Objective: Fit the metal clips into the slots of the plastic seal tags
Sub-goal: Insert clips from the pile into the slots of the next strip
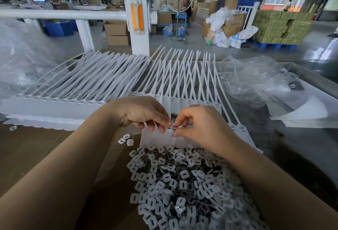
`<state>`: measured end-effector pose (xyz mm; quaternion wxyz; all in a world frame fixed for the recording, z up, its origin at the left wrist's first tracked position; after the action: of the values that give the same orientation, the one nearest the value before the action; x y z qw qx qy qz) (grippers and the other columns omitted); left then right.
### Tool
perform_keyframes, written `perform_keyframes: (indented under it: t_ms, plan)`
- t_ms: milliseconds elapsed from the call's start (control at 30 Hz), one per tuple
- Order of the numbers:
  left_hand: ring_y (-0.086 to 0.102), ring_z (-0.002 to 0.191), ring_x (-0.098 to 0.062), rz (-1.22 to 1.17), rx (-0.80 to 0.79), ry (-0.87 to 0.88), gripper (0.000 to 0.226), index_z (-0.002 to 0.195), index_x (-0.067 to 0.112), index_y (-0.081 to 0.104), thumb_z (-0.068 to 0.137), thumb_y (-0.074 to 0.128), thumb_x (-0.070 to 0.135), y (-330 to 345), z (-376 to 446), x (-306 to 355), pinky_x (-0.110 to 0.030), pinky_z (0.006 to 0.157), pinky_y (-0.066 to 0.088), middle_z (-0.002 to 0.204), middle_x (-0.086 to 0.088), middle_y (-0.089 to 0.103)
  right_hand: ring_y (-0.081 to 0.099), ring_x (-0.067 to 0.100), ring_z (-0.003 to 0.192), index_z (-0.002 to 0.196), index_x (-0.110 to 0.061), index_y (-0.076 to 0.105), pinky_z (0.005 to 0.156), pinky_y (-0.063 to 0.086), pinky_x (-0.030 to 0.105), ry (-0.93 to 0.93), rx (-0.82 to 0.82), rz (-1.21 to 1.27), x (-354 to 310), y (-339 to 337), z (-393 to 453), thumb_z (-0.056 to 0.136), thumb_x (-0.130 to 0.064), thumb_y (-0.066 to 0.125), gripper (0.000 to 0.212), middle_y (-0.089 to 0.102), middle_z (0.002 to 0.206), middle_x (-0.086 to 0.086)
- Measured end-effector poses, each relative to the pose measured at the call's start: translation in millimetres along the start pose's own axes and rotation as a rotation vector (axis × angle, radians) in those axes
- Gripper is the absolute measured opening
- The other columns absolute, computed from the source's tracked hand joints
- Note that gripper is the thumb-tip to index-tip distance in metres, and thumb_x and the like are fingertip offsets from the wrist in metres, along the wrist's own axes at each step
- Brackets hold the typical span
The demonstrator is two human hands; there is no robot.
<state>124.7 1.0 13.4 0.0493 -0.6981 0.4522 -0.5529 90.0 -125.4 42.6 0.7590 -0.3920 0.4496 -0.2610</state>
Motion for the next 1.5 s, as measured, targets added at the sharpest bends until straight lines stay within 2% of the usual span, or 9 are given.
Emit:
perform_keyframes:
  t_ms: [167, 433, 567, 700, 833, 967, 1133, 1300, 1500]
  plan:
    - [0.054, 0.052, -0.001, 0.023, 0.019, 0.052, 0.02, 0.092, 0.012, 0.074, 0.083, 0.074, 0.03, 0, 0, 8, -0.014, 0.046, 0.037, 0.072, 0.006, 0.071, 0.059, -0.005, 0.07, 0.074, -0.035, 0.068, 0.059, 0.043, 0.008, -0.007, 0.037, 0.009, 0, -3, 0, 0.071, -0.038, 0.086, 0.018, 0.065, 0.072, -0.019]
    - [0.057, 0.057, 0.0, 0.086, 0.011, 0.124, 0.016, 0.086, 0.02, 0.074, 0.082, 0.074, 0.035, -2, -6, 18, -0.014, 0.051, 0.041, 0.074, 0.007, 0.072, 0.055, -0.015, 0.076, 0.069, -0.039, 0.063, 0.065, 0.041, 0.002, 0.012, 0.039, 0.058, 3, -2, 1, 0.072, -0.039, 0.084, 0.021, 0.06, 0.064, -0.022]
    - [0.056, 0.057, 0.002, 0.134, 0.016, 0.146, 0.009, 0.079, 0.023, 0.072, 0.086, 0.071, 0.028, 3, -5, 24, -0.015, 0.054, 0.042, 0.07, 0.01, 0.07, 0.057, -0.012, 0.075, 0.071, -0.039, 0.062, 0.055, 0.04, 0.008, 0.02, 0.03, 0.027, 4, -1, 2, 0.07, -0.044, 0.084, 0.023, 0.061, 0.067, -0.021]
    - [0.056, 0.056, -0.003, 0.138, 0.099, 0.074, 0.01, 0.083, 0.016, 0.07, 0.09, 0.066, 0.022, -13, -5, 15, -0.02, 0.055, 0.041, 0.066, 0.007, 0.066, 0.061, -0.004, 0.067, 0.083, -0.034, 0.066, 0.06, 0.049, 0.015, 0.049, 0.015, 0.036, 9, 2, 2, 0.072, -0.045, 0.083, 0.023, 0.065, 0.072, -0.018]
    - [0.058, 0.047, -0.004, 0.099, 0.193, -0.121, 0.01, 0.084, 0.013, 0.067, 0.093, 0.064, 0.015, -37, -9, -16, -0.017, 0.043, 0.043, 0.063, 0.0, 0.065, 0.062, -0.002, 0.071, 0.084, -0.034, 0.066, 0.07, 0.057, 0.024, 0.062, -0.039, -0.001, 11, 9, 2, 0.081, -0.037, 0.077, 0.012, 0.066, 0.077, -0.017]
    - [0.06, 0.045, -0.009, 0.02, 0.215, -0.236, 0.006, 0.093, 0.005, 0.068, 0.093, 0.064, 0.01, -38, -10, -33, -0.018, 0.041, 0.044, 0.061, -0.004, 0.064, 0.062, -0.002, 0.072, 0.087, -0.032, 0.069, 0.072, 0.058, 0.028, 0.066, -0.049, -0.01, 12, 11, 2, 0.085, -0.037, 0.073, 0.007, 0.066, 0.078, -0.017]
    - [0.058, 0.044, -0.009, 0.016, 0.198, -0.268, 0.008, 0.094, 0.005, 0.068, 0.093, 0.064, 0.011, -37, -9, -38, -0.019, 0.041, 0.044, 0.053, 0.001, 0.062, 0.062, -0.001, 0.073, 0.087, -0.031, 0.069, 0.073, 0.058, 0.029, 0.063, -0.056, -0.018, 12, 12, 2, 0.088, -0.037, 0.071, 0.006, 0.067, 0.079, -0.017]
    - [0.054, 0.051, -0.009, 0.051, 0.129, -0.264, 0.009, 0.085, 0.012, 0.067, 0.093, 0.063, 0.014, -33, -9, -40, -0.02, 0.045, 0.042, 0.057, 0.003, 0.06, 0.063, -0.001, 0.074, 0.089, -0.03, 0.07, 0.074, 0.058, 0.03, 0.072, -0.056, -0.016, 14, 12, 2, 0.088, -0.037, 0.07, 0.008, 0.067, 0.081, -0.016]
    - [0.051, 0.047, -0.009, 0.094, 0.1, -0.279, 0.012, 0.085, 0.01, 0.065, 0.094, 0.062, 0.018, -30, -5, -40, -0.02, 0.044, 0.038, 0.057, 0.003, 0.058, 0.062, -0.001, 0.077, 0.09, -0.028, 0.07, 0.077, 0.057, 0.029, 0.071, -0.067, -0.016, 14, 11, 2, 0.089, -0.037, 0.069, 0.008, 0.067, 0.083, -0.016]
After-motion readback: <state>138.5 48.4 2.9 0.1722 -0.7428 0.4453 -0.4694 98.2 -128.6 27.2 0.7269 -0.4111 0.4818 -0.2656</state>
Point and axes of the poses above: each hand's wrist, its own z-axis towards the middle knuckle, its own y-axis out of the palm, x = y × z, the point moved 9 cm from there along z, towards the middle knuckle
